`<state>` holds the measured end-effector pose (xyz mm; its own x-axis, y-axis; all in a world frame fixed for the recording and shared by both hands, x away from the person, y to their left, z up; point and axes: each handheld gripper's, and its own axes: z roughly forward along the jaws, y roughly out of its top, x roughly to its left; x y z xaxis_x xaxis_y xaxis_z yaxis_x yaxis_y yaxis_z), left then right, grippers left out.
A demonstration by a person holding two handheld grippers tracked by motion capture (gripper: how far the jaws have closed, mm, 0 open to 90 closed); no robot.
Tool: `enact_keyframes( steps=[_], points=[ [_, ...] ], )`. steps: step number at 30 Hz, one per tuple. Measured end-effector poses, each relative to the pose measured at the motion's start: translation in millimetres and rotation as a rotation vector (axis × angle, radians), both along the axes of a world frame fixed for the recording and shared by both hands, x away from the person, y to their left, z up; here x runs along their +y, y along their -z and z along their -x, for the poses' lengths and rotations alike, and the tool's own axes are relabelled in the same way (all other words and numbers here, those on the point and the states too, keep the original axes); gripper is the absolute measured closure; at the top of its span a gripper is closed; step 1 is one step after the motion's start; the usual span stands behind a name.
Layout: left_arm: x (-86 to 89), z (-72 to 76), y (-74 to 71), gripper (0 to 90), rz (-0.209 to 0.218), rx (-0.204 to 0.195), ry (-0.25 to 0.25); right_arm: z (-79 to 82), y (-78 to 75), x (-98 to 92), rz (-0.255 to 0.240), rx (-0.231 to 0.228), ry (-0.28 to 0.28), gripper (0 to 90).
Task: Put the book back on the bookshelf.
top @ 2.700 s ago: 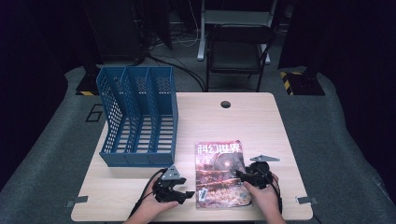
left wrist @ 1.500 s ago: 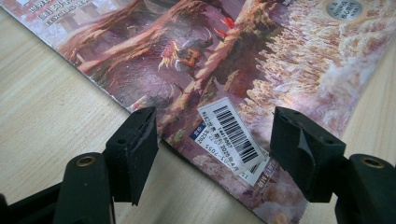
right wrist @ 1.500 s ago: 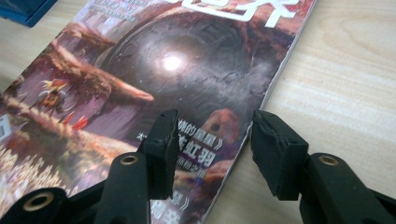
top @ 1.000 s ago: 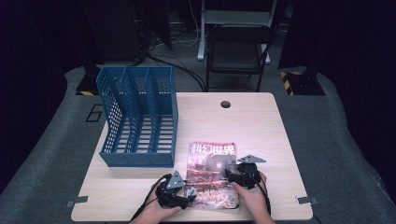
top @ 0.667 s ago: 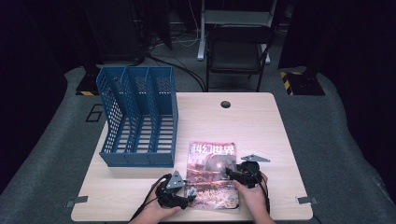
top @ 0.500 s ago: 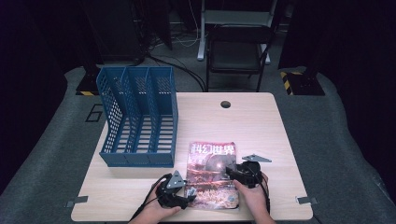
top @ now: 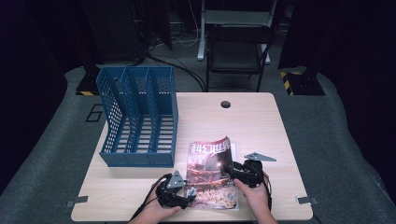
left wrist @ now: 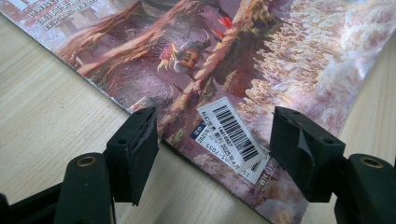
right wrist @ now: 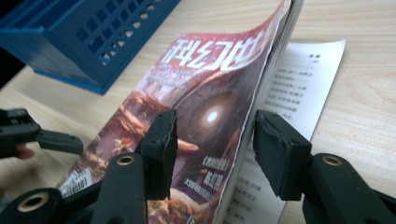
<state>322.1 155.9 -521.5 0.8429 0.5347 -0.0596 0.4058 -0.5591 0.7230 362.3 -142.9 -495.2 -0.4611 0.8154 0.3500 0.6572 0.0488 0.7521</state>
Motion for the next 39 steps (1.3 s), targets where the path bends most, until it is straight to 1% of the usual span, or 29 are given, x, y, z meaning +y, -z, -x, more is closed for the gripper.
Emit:
enact_keyframes(
  steps=[1, 2, 3, 4, 5, 6, 7, 8, 9, 11, 13, 16, 17, 19, 20, 21, 22, 23, 24, 27, 28, 29, 31, 33, 36, 37, 38, 39],
  points=[
    [0.6, -0.2, -0.3, 32.4, 0.004, 0.009, 0.009, -0.7, 1.2, 1.0, 0.014, 0.01, 0.001, 49.7],
    [0.4, 0.0, 0.0, 32.4, 0.009, 0.008, 0.005, -2.1, 3.2, 1.4, 0.024, 0.014, 0.002, 49.6],
    [0.4, 0.0, 0.1, 32.3, 0.01, 0.008, 0.005, -4.0, 5.8, 1.2, 0.024, 0.019, 0.001, 49.5],
    [0.3, 0.2, 0.1, 32.3, 0.011, 0.009, 0.003, -6.3, 8.7, 0.2, 0.021, 0.044, -0.009, 51.2],
    [0.5, 0.3, 0.3, 32.3, 0.013, 0.008, 0.002, -9.0, 12.8, 0.6, -0.008, 0.086, -0.027, 51.6],
    [0.7, 0.3, 0.2, 32.3, 0.013, 0.009, 0.004, -11.1, 17.5, 1.3, -0.026, 0.111, -0.054, 50.2],
    [0.9, 0.3, 0.2, 32.3, 0.011, 0.008, 0.003, -12.2, 20.4, 3.4, 0.005, 0.114, -0.057, 50.3],
    [0.6, 0.4, 0.4, 32.3, 0.015, 0.008, 0.003, -12.3, 21.4, 6.1, 0.051, 0.104, -0.054, 51.1],
    [0.6, 0.3, 0.4, 32.3, 0.016, 0.007, 0.003, -12.7, 21.5, 6.8, 0.065, 0.088, -0.064, 51.1],
    [0.9, 0.5, 0.4, 32.3, 0.014, 0.007, 0.002, -13.0, 20.9, 6.8, 0.04, 0.112, -0.053, 52.0],
    [0.8, 0.4, 0.5, 32.3, 0.015, 0.007, 0.002, -13.5, 22.4, 5.3, 0.038, 0.107, -0.056, 53.6],
    [0.9, 0.5, 0.6, 32.3, 0.017, 0.007, 0.002, -12.8, 22.3, 5.1, 0.024, 0.125, -0.056, 56.6],
    [1.0, 0.4, 0.9, 32.3, 0.012, -0.001, 0.001, -12.4, 22.4, 5.2, 0.024, 0.129, -0.067, 57.7],
    [1.4, 0.3, 0.7, 32.3, 0.012, 0.001, 0.005, -11.6, 22.4, 6.7, 0.04, 0.121, -0.094, 59.4],
    [1.3, 0.4, 1.0, 32.3, 0.01, -0.004, 0.003, -11.3, 22.0, 7.9, 0.051, 0.121, -0.095, 60.3],
    [1.4, 0.7, 1.1, 32.4, 0.012, 0.0, 0.002, -11.2, 21.5, 8.6, 0.055, 0.127, -0.096, 61.2],
    [1.2, 1.1, 1.3, 32.3, 0.018, 0.006, 0.001, -11.6, 21.7, 8.5, 0.056, 0.125, -0.097, 62.4],
    [1.7, 0.7, 0.8, 32.3, 0.012, 0.008, 0.008, -11.5, 21.9, 8.2, 0.05, 0.129, -0.095, 63.6],
    [1.6, 0.6, 0.7, 32.3, 0.011, 0.009, 0.007, -12.1, 22.7, 7.2, 0.05, 0.121, -0.104, 65.3],
    [1.4, 0.3, 0.5, 32.3, 0.011, 0.008, 0.008, -11.2, 23.0, 6.4, 0.033, 0.139, -0.115, 69.5],
    [1.4, 0.3, 0.5, 32.3, 0.011, 0.008, 0.008, -11.2, 22.8, 6.4, 0.036, 0.138, -0.121, 70.4],
    [0.6, 0.8, 1.1, 32.3, 0.016, 0.004, -0.004, -11.5, 22.6, 6.7, 0.039, 0.132, -0.127, 71.1],
    [1.0, 0.6, 0.6, 32.4, 0.012, 0.009, 0.001, -11.7, 22.0, 7.2, 0.043, 0.134, -0.133, 72.5],
    [1.4, 1.0, 1.2, 32.4, 0.02, 0.009, 0.002, -11.7, 21.8, 7.1, 0.032, 0.141, -0.136, 74.8],
    [1.6, 0.7, 0.8, 32.4, 0.012, 0.009, 0.007, -11.2, 21.4, 7.5, 0.029, 0.131, -0.138, 77.4],
    [0.8, 1.3, 1.8, 32.4, 0.022, 0.0, -0.007, -10.9, 21.2, 7.2, 0.027, 0.127, -0.143, 78.6],
    [1.5, 1.0, 1.2, 32.4, 0.019, 0.009, 0.003, -10.6, 21.2, 7.2, 0.025, 0.123, -0.149, 79.6],
    [1.4, 1.0, 1.1, 32.4, 0.019, 0.009, 0.003, -10.4, 21.0, 7.5, 0.028, 0.116, -0.152, 80.1]
  ],
)
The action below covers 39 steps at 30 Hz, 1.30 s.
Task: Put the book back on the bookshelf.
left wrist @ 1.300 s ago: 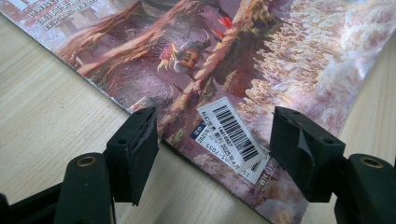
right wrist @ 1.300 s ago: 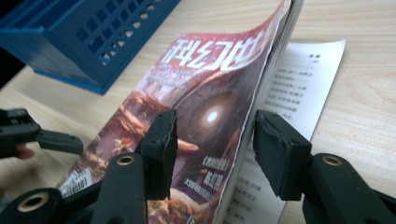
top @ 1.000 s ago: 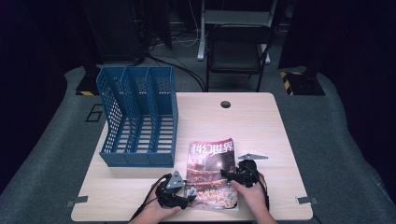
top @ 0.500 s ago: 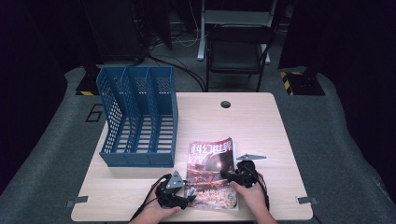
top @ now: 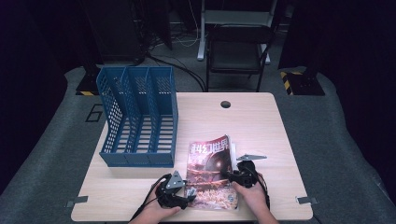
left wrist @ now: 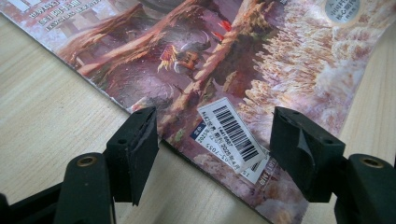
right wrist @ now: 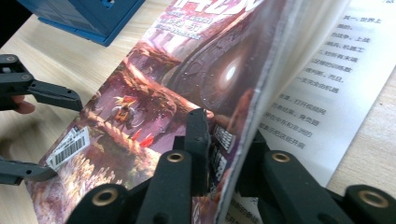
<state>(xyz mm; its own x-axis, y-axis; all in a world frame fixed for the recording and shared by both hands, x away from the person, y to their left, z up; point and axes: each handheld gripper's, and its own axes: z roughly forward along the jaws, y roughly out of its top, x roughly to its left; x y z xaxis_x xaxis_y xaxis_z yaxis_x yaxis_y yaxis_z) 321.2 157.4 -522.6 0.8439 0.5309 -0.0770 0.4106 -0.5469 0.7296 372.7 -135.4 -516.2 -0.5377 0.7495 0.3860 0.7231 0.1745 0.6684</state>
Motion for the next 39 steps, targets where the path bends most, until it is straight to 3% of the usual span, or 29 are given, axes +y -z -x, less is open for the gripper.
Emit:
enact_keyframes(
  steps=[14, 29, 34, 39],
  points=[
    [0.0, 0.0, 0.0, 32.4, 0.002, -0.002, -0.001, 0.7, -2.4, -0.9, -0.033, 0.012, -0.004, 84.2],
    [-0.3, -0.9, -0.7, 32.4, -0.003, -0.005, 0.006, 3.8, -7.1, -2.1, -0.071, -0.019, -0.022, 87.0],
    [-1.1, -1.4, -3.1, 32.5, -0.031, -0.008, 0.019, 6.0, -9.0, -2.7, -0.083, -0.035, -0.021, 87.2],
    [-3.1, -0.5, -4.2, 32.8, -0.033, -0.018, 0.018, 8.6, -11.1, -3.9, -0.104, -0.039, -0.013, 87.2]
  ],
)
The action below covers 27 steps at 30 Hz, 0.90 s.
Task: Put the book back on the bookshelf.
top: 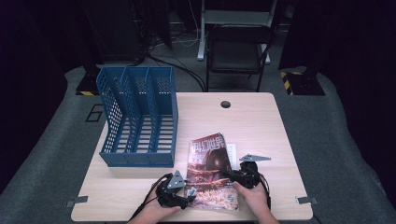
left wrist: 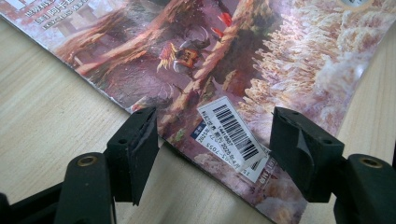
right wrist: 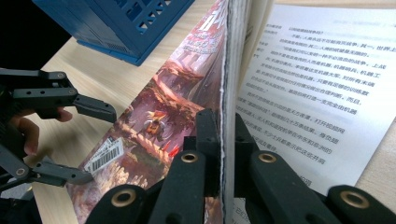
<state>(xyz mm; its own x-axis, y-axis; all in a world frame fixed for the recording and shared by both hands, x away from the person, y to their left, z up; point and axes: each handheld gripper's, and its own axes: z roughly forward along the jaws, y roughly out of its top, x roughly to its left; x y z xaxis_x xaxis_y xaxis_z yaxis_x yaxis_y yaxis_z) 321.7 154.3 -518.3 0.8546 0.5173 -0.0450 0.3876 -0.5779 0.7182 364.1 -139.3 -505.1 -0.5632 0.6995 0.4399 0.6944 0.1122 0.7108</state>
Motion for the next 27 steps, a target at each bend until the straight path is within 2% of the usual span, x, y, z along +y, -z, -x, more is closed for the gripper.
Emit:
enact_keyframes(
  steps=[3, 10, 11, 12, 14, 15, 19, 27],
  points=[
    [1.0, -0.6, -2.1, 33.7, -0.009, 0.005, 0.008, 2.0, -2.1, -0.1, -0.003, -0.014, 0.005, 87.2],
    [3.7, -3.3, -3.9, 35.0, 0.033, 0.035, -0.001, 5.4, -6.7, 0.0, -0.012, -0.039, 0.006, 87.2],
    [3.5, -3.2, -3.8, 35.0, 0.034, 0.027, -0.008, 6.2, -7.8, 0.0, -0.014, -0.031, 0.007, 87.2],
    [4.2, -3.6, -4.7, 35.0, 0.037, 0.037, 0.0, 6.0, -8.0, -0.3, -0.015, -0.042, 0.007, 87.2],
    [4.8, -3.8, -5.6, 35.1, 0.036, 0.029, -0.001, 6.4, -9.2, -0.7, -0.021, -0.052, 0.006, 87.2],
    [5.4, -3.9, -6.8, 35.2, 0.042, 0.041, 0.004, 7.0, -10.0, -0.9, -0.026, -0.054, 0.01, 87.2],
    [5.7, -4.7, -6.9, 35.2, 0.058, 0.021, -0.028, 8.6, -13.0, -1.7, -0.052, -0.075, 0.014, 87.3],
    [7.5, -11.8, -6.9, 33.2, 0.07, 0.047, -0.064, 13.7, -17.9, -1.6, -0.06, -0.1, 0.013, 87.3]
  ],
)
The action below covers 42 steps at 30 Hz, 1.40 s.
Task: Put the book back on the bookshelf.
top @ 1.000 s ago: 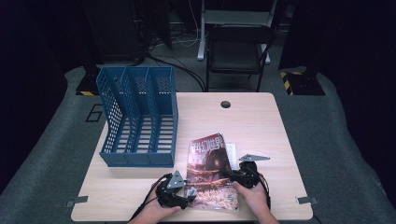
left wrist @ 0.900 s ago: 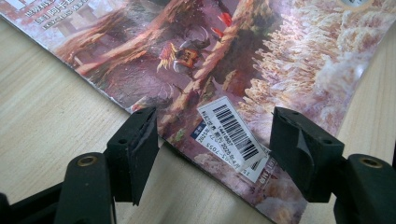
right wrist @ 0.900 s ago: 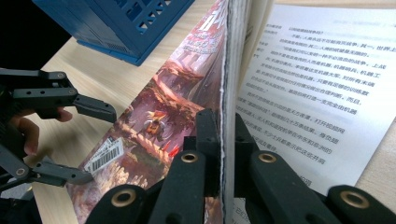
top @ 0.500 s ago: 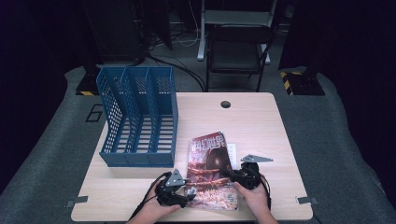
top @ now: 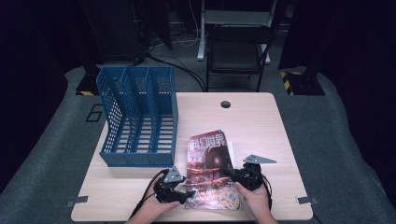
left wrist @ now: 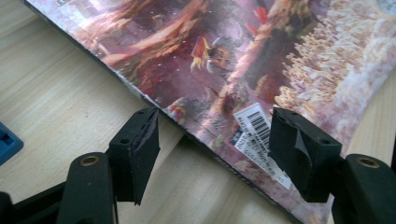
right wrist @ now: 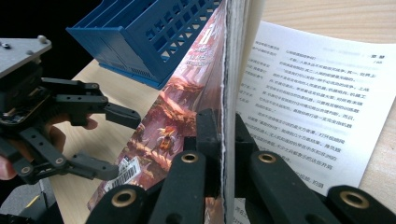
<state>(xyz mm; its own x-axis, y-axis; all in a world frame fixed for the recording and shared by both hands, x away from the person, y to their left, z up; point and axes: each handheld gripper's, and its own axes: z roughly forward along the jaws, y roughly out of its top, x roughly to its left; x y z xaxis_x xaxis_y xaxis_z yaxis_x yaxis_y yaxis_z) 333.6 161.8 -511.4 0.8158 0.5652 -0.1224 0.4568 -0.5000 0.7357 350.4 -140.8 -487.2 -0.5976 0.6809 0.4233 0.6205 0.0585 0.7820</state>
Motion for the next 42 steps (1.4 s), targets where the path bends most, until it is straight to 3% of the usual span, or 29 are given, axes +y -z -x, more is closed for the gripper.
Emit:
enact_keyframes(
  steps=[4, 8, 15, 17, 26, 30, 33, 42],
  points=[
    [-2.2, -8.9, -1.8, 32.7, -0.013, 0.022, -0.011, 2.6, -1.8, -0.6, -0.003, -0.013, -0.002, 87.3],
    [-4.8, -19.7, -2.5, 31.1, 0.049, 0.074, -0.037, 5.7, -5.5, -0.5, -0.012, -0.022, -0.002, 87.3],
    [-10.1, -35.8, -3.7, 27.3, 0.087, 0.106, -0.059, 10.3, -9.2, -1.5, -0.031, -0.04, -0.012, 87.3],
    [-12.2, -38.8, -2.5, 26.6, 0.091, 0.127, -0.045, 11.0, -9.9, -1.5, -0.033, -0.048, -0.015, 87.3],
    [-14.9, -43.3, 2.4, 26.3, 0.127, 0.17, -0.034, 12.7, -11.9, 1.0, -0.051, -0.056, -0.035, 87.3],
    [-14.4, -41.7, 2.7, 27.4, 0.122, 0.172, -0.032, 12.9, -12.1, 1.4, -0.055, -0.058, -0.038, 87.3],
    [-14.8, -40.8, 4.6, 29.3, 0.153, 0.203, -0.046, 12.3, -11.1, 0.9, -0.062, -0.051, -0.043, 87.2],
    [-14.0, -41.7, 8.6, 31.6, 0.144, 0.22, -0.057, 6.4, -1.3, 0.3, -0.04, -0.021, -0.031, 87.1]
  ],
)
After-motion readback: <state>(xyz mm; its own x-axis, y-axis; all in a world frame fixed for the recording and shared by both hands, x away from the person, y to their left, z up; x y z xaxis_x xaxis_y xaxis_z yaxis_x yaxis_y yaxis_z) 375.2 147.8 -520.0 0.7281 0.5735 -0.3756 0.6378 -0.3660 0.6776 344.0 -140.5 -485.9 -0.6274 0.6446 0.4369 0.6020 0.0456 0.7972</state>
